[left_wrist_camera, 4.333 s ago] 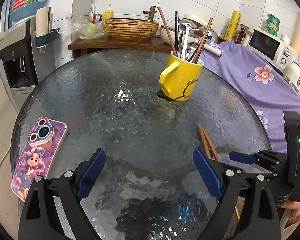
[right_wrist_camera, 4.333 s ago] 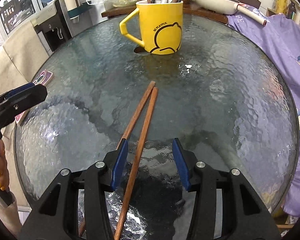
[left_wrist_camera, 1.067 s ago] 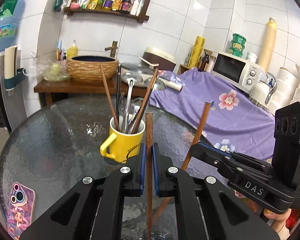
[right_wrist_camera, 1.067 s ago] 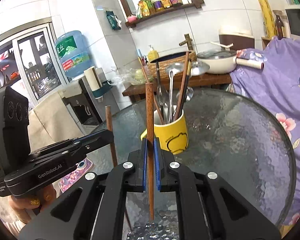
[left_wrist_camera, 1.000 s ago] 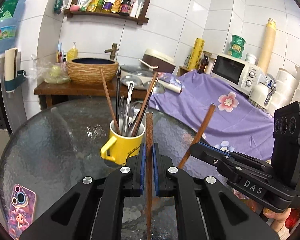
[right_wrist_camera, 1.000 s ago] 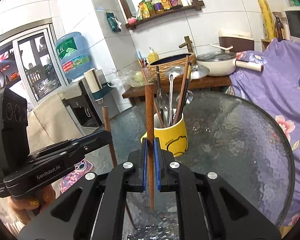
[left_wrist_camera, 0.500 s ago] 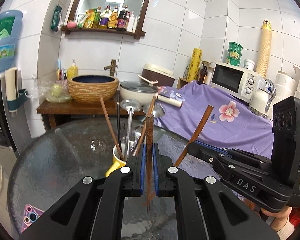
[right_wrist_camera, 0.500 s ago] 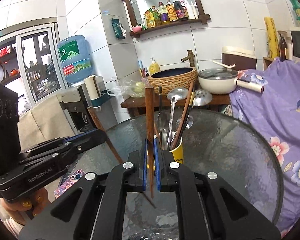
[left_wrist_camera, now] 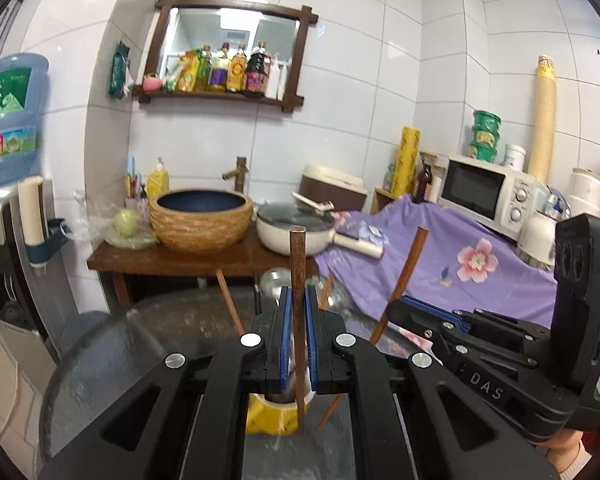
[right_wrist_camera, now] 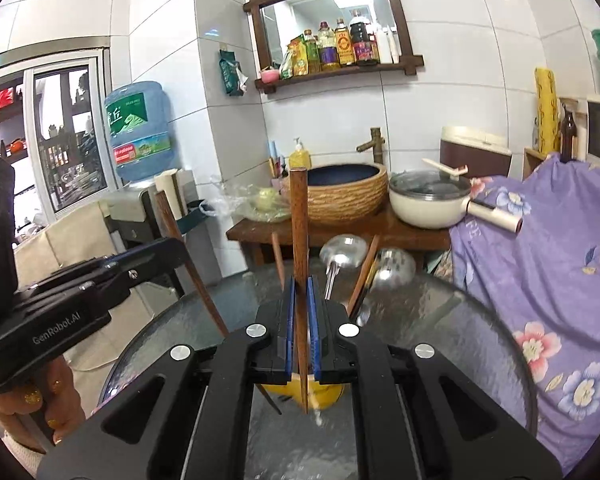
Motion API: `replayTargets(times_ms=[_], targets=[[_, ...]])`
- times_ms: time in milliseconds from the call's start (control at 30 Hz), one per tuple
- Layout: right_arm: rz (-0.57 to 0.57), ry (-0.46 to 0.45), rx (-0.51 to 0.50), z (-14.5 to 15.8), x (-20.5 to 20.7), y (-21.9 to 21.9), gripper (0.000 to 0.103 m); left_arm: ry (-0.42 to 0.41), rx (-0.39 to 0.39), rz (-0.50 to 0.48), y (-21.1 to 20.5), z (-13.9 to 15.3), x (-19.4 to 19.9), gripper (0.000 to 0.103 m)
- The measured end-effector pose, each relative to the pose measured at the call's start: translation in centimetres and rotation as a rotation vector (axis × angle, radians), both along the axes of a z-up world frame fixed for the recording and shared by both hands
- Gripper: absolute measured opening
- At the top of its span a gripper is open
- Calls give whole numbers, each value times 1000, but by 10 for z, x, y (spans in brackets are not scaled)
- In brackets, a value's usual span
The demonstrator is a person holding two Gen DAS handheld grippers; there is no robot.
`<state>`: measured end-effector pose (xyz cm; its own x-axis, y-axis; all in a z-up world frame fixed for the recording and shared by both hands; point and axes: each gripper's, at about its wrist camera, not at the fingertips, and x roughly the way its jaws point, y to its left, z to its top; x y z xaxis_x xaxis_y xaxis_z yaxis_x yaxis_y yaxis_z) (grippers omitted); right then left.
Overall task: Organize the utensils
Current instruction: 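Lower the wooden chopsticks into the mug with both tools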
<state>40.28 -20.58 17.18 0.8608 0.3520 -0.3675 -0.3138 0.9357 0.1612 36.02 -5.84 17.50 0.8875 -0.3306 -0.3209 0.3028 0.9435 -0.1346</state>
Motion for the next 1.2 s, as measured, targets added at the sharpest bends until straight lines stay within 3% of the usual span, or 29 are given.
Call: replayTargets(times_ms=[133, 300, 533, 1100, 1133, 1200], targets=[[-11, -6, 18, 11, 18, 0, 7, -28, 4, 36, -2, 13, 20, 6], [-21, -2, 15, 10, 40, 4, 7, -18, -16, 53, -2, 7, 42, 6], [-35, 78, 11, -21, 63, 6, 7, 35, 8, 71, -3, -21, 62, 6], [-62, 174, 1, -73, 79, 1, 7, 131, 31, 64, 0, -63, 77, 7], [-66, 177, 1, -76, 79, -1, 7, 135, 33, 65, 0, -65, 78, 8], [-70, 192, 9, -82, 81, -4, 8, 142, 37, 69, 0, -70, 78, 22]])
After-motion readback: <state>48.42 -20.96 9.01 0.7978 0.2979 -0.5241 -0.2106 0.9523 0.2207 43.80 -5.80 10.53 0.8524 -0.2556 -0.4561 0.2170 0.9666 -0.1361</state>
